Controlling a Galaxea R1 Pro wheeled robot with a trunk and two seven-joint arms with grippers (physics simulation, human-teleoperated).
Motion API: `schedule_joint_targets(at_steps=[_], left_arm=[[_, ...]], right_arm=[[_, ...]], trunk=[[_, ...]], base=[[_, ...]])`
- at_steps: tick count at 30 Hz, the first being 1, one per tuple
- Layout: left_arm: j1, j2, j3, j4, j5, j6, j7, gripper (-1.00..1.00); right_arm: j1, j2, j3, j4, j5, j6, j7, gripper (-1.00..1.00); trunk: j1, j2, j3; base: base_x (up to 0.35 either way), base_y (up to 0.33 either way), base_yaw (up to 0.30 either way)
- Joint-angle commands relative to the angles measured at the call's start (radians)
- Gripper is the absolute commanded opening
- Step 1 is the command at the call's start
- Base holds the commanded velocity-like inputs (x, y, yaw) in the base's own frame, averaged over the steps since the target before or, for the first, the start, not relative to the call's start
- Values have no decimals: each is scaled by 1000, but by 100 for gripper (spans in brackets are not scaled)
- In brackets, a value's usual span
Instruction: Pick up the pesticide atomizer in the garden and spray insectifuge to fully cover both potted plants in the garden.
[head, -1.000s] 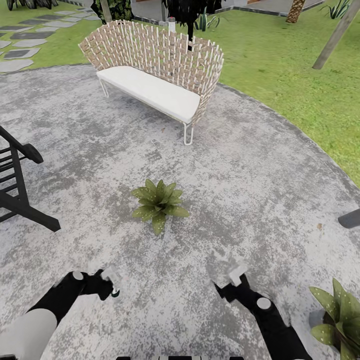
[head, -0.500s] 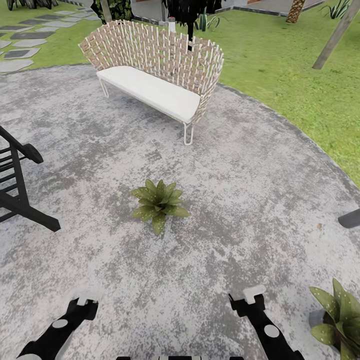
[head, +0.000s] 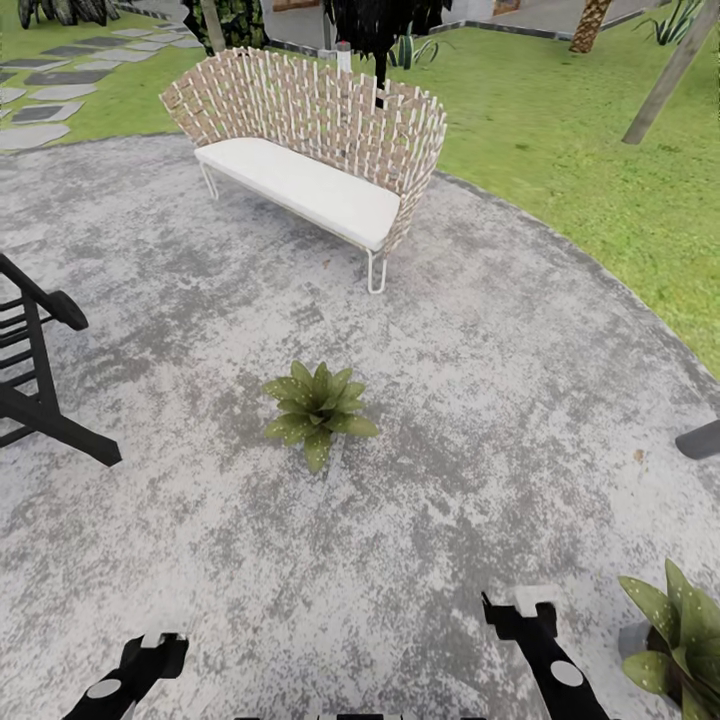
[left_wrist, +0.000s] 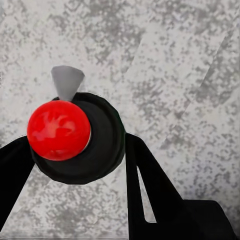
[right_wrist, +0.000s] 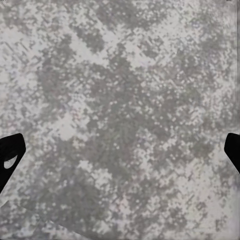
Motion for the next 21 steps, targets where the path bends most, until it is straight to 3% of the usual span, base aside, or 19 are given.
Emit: schedule_joint_targets(at_steps=[1, 6, 13, 17, 21], left_arm=[[0, 1, 9, 1, -10, -4, -6, -100], [15, 2, 9, 1, -10, -4, -5, -100], [19, -1, 8, 2, -6, -5, -6, -100], [22, -2, 8, 2, -6, -5, -6, -100], [22, -2, 9, 24, -6, -5, -5, -100]], right_arm=[[-1, 1, -9, -1, 7, -4, 8, 100], [0, 0, -7, 2, 51, -5, 7, 100], [25, -1, -14, 28, 55, -12, 3, 100], [54, -3, -15, 80, 55, -88, -1, 100], [76, -25, -16, 136, 55, -117, -58, 100]], trunk=[[0, 0, 1], [0, 0, 9], [4, -7, 17], [19, -35, 11], [34, -63, 4]], base=[[0, 0, 0], [0, 0, 0], [0, 0, 0], [0, 0, 0], [0, 0, 0]])
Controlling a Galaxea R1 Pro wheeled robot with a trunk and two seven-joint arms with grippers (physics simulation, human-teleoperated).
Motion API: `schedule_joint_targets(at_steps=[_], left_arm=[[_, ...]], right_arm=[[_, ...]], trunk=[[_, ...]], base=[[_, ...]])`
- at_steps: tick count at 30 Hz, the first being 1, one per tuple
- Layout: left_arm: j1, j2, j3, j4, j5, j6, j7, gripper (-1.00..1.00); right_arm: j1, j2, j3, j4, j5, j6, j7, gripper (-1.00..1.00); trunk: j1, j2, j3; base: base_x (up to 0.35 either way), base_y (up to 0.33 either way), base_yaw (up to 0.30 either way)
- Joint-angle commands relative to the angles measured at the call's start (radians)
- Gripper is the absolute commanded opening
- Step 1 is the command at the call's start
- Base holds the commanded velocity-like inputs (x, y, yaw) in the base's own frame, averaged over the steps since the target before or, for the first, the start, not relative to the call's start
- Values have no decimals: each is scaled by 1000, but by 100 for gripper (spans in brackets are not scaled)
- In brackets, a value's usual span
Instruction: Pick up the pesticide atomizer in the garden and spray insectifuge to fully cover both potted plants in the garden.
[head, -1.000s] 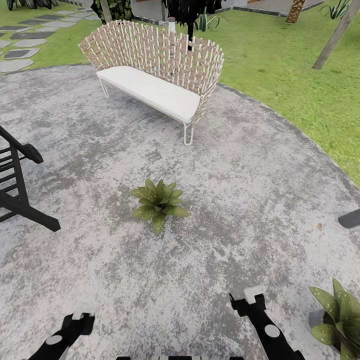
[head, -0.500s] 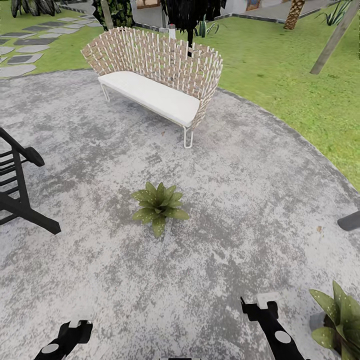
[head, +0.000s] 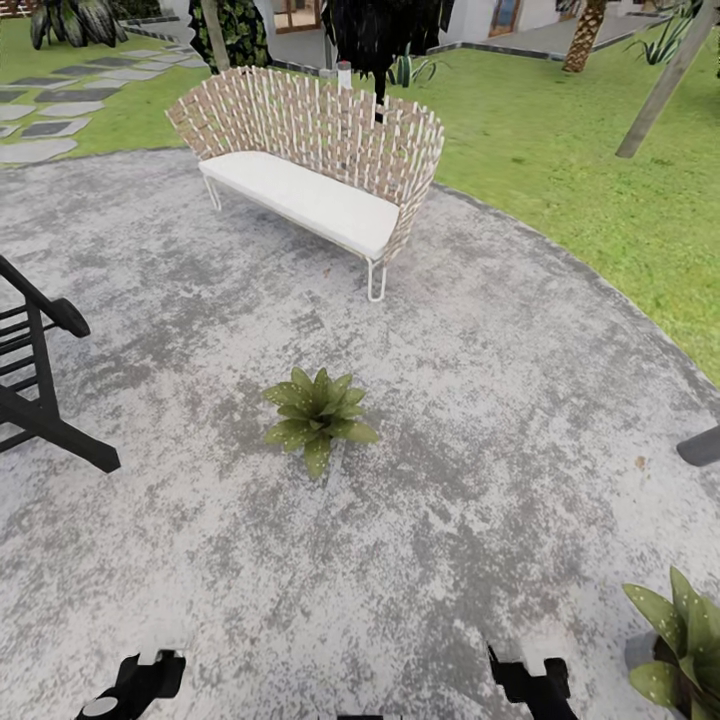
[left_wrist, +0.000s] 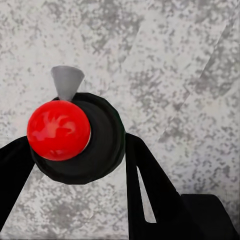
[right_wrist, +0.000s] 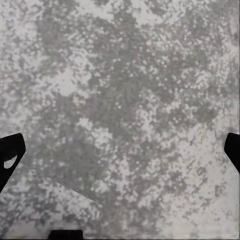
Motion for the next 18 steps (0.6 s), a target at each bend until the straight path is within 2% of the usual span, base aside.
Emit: schedule_joint_targets(at_steps=[1, 4, 7, 9, 12, 14, 18], left_arm=[[-1, 0, 9, 8, -10, -4, -6, -100], [-1, 0, 9, 15, -11, -4, -6, -100], [-1, 2, 10, 16, -11, -7, -5, -100], [-1, 6, 12, 32, -11, -44, -4, -100], [-1, 5, 48, 71, -13, -102, 8, -100], [-1, 4, 68, 83, -14, -116, 28, -100], [-1, 3, 78, 107, -13, -123, 46, -100]], right_arm=[[1, -7, -8, 29, 3, -8, -10, 100], [3, -22, -8, 72, 2, -45, -29, 100], [3, -24, -7, 115, 1, -77, -32, 100], [3, -25, -7, 136, 2, -118, -33, 100], [3, -25, -7, 160, 2, -161, -34, 100], [3, -25, -7, 169, 1, -171, -34, 100], [3, -25, -7, 174, 2, -175, -34, 100]], trunk=[[4, -7, -2], [15, -28, -7], [27, -49, -11], [35, -63, -15], [46, -84, -19], [54, -98, -22], [69, -126, -28]], base=[[0, 0, 0], [0, 0, 0], [0, 0, 0], [0, 0, 0], [0, 0, 0], [0, 0, 0], [0, 0, 0]])
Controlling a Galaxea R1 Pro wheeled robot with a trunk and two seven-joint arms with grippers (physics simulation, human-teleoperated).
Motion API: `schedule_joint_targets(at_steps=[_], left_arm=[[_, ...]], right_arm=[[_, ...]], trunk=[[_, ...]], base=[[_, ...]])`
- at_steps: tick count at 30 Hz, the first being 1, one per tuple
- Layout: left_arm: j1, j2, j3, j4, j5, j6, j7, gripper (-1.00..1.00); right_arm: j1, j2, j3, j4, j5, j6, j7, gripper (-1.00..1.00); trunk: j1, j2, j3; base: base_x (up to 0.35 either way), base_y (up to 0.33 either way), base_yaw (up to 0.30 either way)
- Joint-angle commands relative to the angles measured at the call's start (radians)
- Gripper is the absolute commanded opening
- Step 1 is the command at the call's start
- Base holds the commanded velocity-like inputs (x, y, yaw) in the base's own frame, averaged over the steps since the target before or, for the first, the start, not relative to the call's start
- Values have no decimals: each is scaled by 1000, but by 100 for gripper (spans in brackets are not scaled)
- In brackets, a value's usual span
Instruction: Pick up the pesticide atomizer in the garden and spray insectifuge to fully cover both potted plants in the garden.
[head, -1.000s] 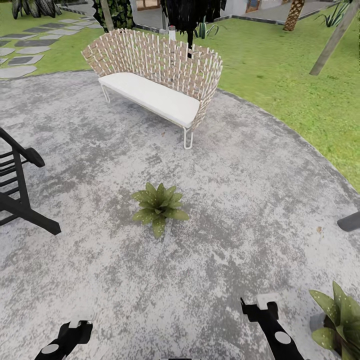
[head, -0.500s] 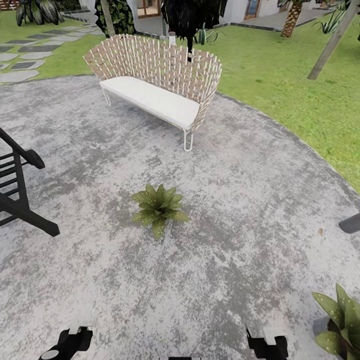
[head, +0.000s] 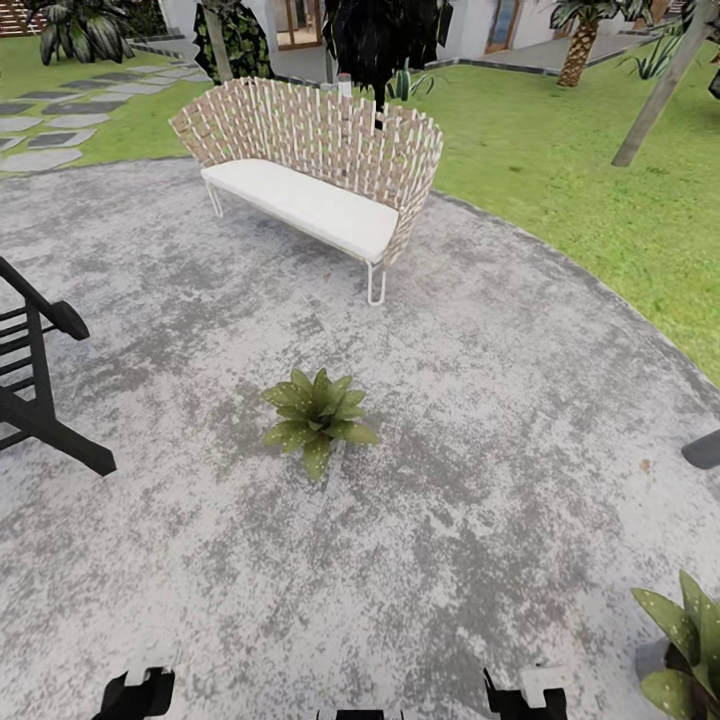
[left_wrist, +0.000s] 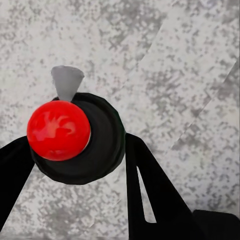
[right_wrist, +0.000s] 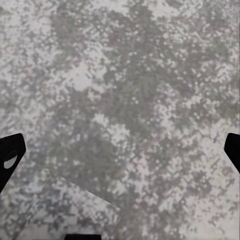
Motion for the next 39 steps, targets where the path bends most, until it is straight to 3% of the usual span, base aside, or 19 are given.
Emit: schedule_joint_targets(at_steps=[1, 23, 39], left_arm=[[-1, 0, 10, 2, -9, -4, -4, -100], [-1, -2, 9, 5, -9, -6, -3, -100], [-1, -11, 9, 43, -7, -10, -5, -100]], right_arm=[[-1, 0, -8, 1, 5, -4, 5, 100], [-1, 0, -10, 1, 4, -5, 5, 100], [0, 0, -8, 4, 4, -5, 5, 100]], trunk=[[4, -7, -2], [88, -161, -36], [88, -161, -11]], base=[[0, 0, 0], [0, 0, 0], [0, 0, 0]])
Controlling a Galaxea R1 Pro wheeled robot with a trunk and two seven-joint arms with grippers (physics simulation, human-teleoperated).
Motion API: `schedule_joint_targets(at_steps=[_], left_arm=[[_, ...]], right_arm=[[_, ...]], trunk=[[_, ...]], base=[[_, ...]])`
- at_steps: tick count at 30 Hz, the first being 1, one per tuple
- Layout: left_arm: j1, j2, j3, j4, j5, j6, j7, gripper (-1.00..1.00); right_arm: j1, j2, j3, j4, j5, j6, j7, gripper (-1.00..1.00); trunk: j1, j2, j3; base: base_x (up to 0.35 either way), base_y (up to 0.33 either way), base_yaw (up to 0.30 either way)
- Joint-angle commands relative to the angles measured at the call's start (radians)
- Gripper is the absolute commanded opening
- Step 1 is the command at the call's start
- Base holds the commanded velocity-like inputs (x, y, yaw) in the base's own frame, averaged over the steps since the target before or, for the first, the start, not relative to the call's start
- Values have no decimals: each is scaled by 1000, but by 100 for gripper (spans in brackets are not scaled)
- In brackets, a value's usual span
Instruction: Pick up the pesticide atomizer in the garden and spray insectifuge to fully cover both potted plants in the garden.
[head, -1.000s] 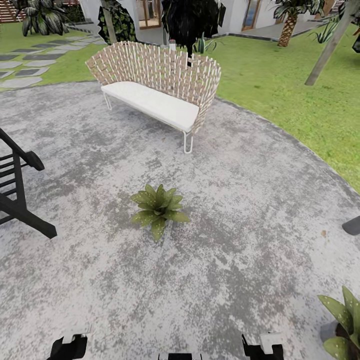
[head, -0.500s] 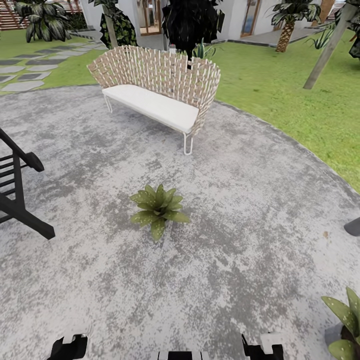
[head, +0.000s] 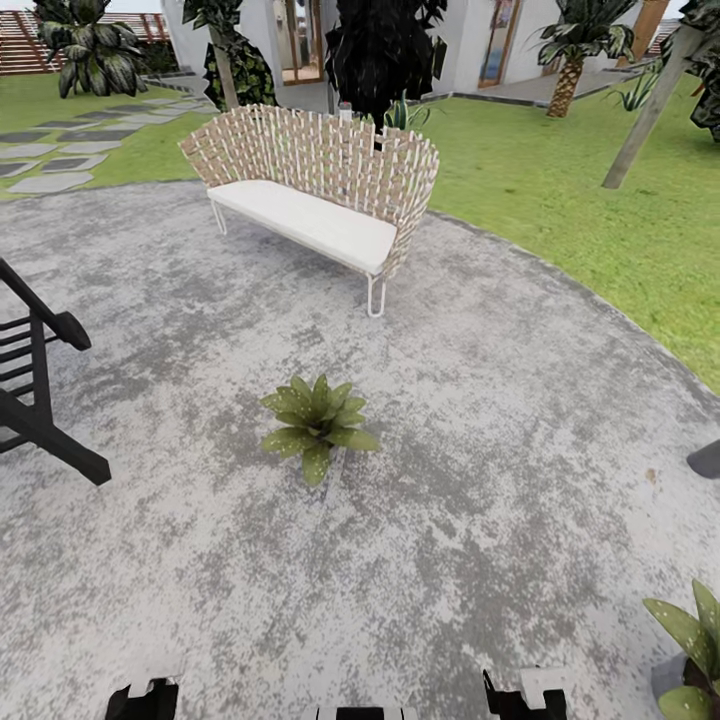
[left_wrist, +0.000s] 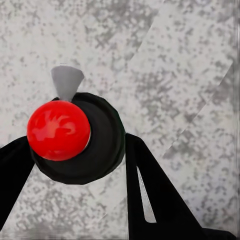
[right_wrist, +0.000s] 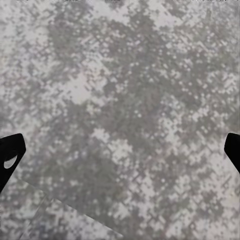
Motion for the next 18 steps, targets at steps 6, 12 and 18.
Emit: schedule_joint_targets(at_steps=[6, 12, 18], left_arm=[[-1, -4, 9, 7, -9, -51, -4, -100], [-1, -4, 9, 8, -9, -54, -4, -100], [-1, -3, 9, 6, -9, -55, -4, -100]], right_arm=[[2, 0, -10, 31, 6, -4, 4, 100], [1, 3, -6, 45, 10, -5, 4, 100], [2, 6, -1, 127, 18, -4, 12, 100]], trunk=[[0, 0, 9], [0, 0, 18], [0, 0, 28]], base=[[0, 0, 0], [0, 0, 0], [0, 0, 0]])
